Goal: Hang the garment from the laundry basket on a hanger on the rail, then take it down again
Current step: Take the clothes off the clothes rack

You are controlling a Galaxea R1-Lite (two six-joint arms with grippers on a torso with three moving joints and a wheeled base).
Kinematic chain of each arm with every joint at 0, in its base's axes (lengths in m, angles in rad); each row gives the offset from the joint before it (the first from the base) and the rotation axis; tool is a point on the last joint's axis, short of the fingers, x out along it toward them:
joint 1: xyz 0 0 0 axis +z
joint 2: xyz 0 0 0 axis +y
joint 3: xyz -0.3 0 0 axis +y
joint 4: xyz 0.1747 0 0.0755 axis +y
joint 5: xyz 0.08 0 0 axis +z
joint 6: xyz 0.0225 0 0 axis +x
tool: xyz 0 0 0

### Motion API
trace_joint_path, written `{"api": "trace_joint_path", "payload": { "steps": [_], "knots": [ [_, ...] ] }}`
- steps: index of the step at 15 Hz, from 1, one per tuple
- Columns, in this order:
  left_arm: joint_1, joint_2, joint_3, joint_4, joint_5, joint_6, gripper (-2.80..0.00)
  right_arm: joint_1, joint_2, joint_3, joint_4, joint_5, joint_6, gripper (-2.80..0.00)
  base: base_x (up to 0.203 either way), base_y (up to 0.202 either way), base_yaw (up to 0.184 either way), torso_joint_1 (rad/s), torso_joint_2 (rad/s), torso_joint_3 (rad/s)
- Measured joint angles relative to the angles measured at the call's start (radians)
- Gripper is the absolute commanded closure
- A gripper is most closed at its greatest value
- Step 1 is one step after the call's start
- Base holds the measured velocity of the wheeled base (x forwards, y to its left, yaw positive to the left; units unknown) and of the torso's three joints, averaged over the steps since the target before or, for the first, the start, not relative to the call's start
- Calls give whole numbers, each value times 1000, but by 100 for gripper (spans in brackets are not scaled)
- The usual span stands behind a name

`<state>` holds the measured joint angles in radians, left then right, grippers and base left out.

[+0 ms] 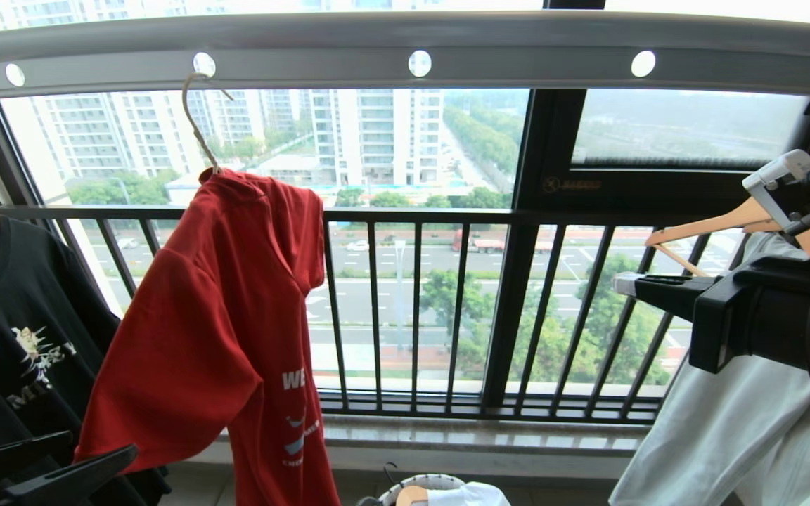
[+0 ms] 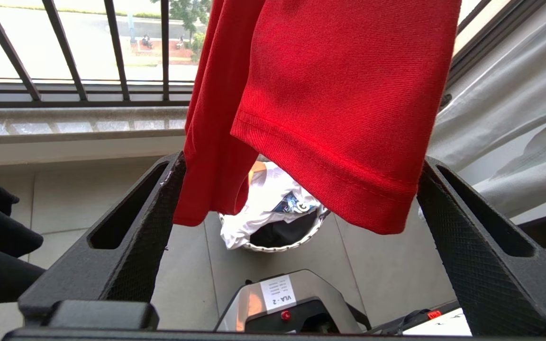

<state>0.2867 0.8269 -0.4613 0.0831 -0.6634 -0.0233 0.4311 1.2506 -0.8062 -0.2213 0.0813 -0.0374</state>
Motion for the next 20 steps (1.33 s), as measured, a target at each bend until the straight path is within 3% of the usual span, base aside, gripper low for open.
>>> {"api": "trace_joint_path", "payload": {
  "steps": [1,2,5,13,20],
  "knots": [
    [-2,23,3,-21,0,7,-280,0,2,0,-1,0,0,0,0,0,0,0,0,0],
    [-4,51,8,-60,0,10,0,0,4,0,-3,0,-1,0,0,0,0,0,0,0],
    [-8,112,22,-166,-2,9,0,0,11,-2,-4,0,-1,0,0,0,0,0,0,0],
    [-32,101,74,-175,4,4,0,-1,11,-4,-5,0,0,0,0,0,0,0,0,0],
    [4,39,57,-132,5,-23,0,-1,10,-4,-4,0,-1,0,0,0,0,0,0,0]
  ]
}}
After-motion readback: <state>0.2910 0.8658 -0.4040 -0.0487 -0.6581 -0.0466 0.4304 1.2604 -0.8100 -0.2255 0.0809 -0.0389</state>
